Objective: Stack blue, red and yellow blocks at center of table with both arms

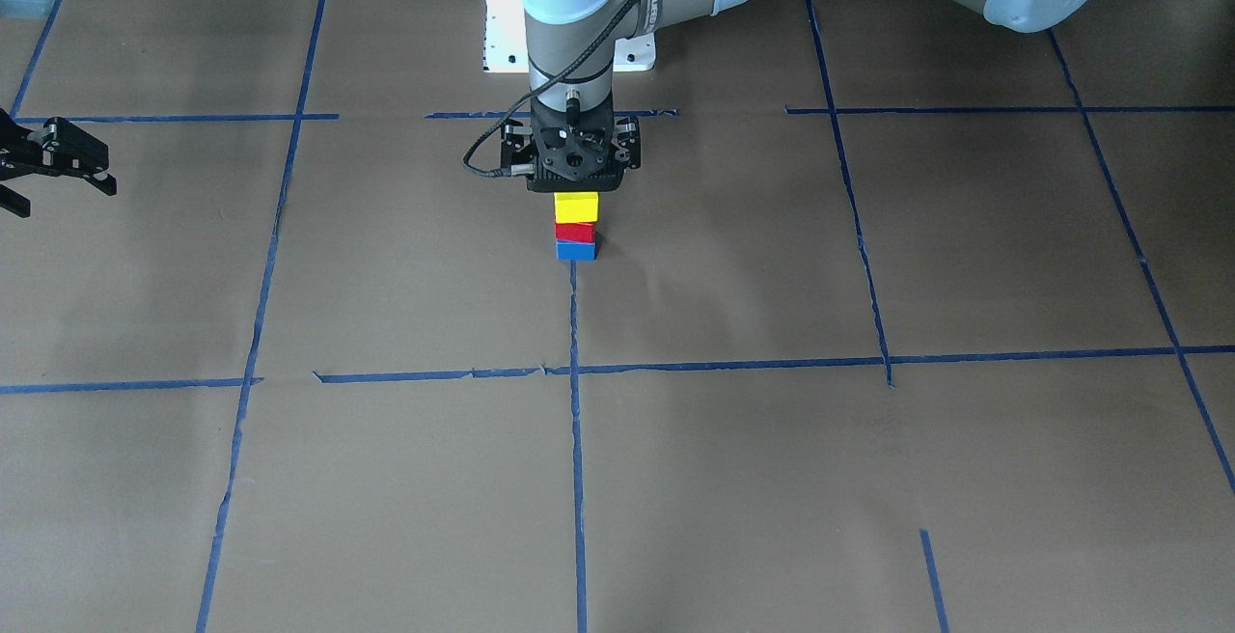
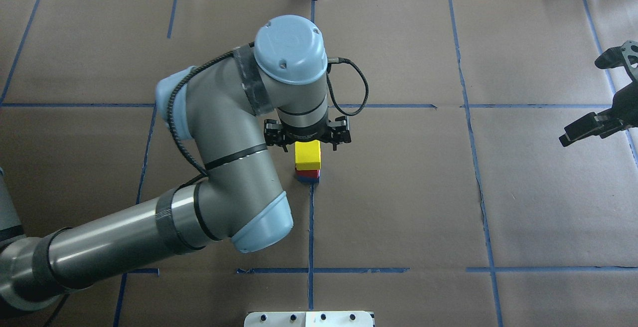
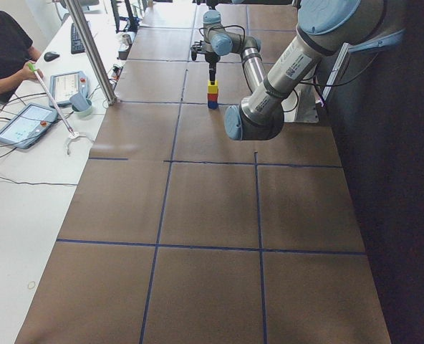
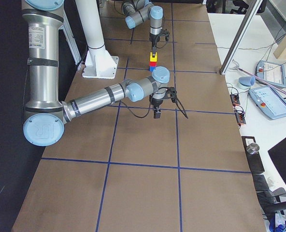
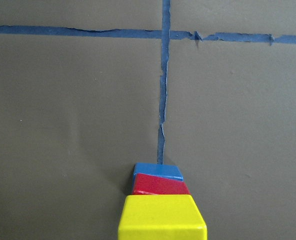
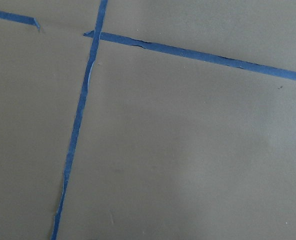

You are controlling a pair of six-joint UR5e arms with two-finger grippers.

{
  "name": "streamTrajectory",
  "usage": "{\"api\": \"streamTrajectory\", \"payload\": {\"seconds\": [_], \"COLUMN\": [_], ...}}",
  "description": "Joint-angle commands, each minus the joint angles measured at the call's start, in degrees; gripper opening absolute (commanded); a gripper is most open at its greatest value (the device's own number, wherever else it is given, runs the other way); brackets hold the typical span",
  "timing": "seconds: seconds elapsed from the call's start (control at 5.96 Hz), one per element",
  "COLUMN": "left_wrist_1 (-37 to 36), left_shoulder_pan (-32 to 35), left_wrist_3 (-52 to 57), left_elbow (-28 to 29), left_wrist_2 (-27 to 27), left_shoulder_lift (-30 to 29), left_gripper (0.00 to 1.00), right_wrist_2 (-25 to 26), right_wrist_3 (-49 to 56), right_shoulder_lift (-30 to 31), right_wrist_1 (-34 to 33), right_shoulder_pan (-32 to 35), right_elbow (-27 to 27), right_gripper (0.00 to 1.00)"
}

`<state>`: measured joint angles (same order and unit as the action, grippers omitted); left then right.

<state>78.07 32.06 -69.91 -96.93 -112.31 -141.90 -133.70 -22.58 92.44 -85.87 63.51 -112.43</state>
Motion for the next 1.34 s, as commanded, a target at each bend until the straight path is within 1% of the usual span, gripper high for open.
{"api": "streamTrajectory", "payload": {"seconds": [0.0,0.17,0.34,0.5,0.67,0.84,1.01,1.17], "left_wrist_1": [-0.3,-0.4,0.4,0.4,0.3,0.3,-0.4,-0.5], "left_shoulder_pan": [4.8,7.8,13.8,19.9,28.8,38.8,50.2,57.1], "left_wrist_3": [5.4,16.5,25.8,38.1,48.4,62.3,80.5,83.3], "left_elbow": [-16.7,-26.2,-30.6,-32.1,-31.4,-25.1,-14.7,-9.6], "left_wrist_2": [-0.5,-2.4,-7.3,-11.1,-14.6,-19.0,-23.3,-27.6], "left_shoulder_lift": [14.2,25.8,37.9,46.3,52.0,55.4,55.7,55.8], "left_gripper": [1.00,1.00,1.00,1.00,1.00,1.00,1.00,1.00], "right_wrist_2": [-0.2,-0.5,-0.7,-0.9,-0.9,-0.9,-0.9,-0.9], "right_wrist_3": [0.8,4.8,11.2,18.3,26.3,29.9,30.1,30.1], "right_shoulder_lift": [0.3,0.5,0.6,0.5,0.4,0.8,1.9,2.4], "right_wrist_1": [-0.5,-1.0,-2.6,-7.0,-12.3,-14.8,-14.6,-14.4], "right_shoulder_pan": [2.3,5.3,9.6,13.7,17.1,18.7,18.8,18.8], "right_elbow": [-0.2,0.2,2.1,2.5,2.5,2.1,2.1,2.1], "right_gripper": [1.00,1.00,1.00,1.00,1.00,1.00,1.00,1.00]}}
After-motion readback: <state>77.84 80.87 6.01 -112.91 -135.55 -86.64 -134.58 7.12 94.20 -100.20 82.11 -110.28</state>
